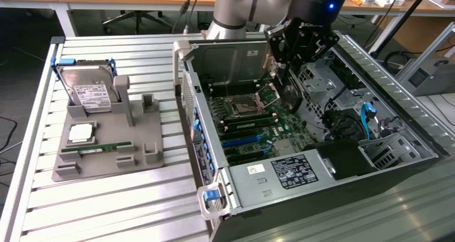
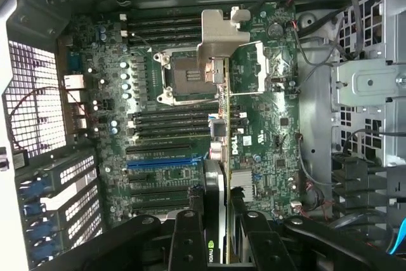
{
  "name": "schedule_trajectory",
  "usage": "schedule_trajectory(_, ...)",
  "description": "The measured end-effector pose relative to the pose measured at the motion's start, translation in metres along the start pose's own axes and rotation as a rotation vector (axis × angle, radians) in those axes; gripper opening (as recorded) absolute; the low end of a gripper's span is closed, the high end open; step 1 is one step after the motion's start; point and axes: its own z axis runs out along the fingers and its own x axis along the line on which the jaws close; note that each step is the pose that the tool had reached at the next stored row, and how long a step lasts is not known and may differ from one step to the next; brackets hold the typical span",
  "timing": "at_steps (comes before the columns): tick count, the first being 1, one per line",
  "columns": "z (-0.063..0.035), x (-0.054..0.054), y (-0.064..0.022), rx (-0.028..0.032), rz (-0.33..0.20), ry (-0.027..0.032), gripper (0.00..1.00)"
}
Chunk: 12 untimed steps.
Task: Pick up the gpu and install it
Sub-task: 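Pick up the gpu and move the gpu toward the slot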
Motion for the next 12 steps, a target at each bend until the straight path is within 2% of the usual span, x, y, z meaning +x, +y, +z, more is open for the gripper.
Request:
schedule_trajectory(7, 0.0031, -0.0074, 0.0007, 0.0016, 0.000, -0.0002, 0.27)
schedule_trajectory(12, 0.0033, -0.0081, 0.0007, 0.0016, 0.000, -0.0001, 0.27)
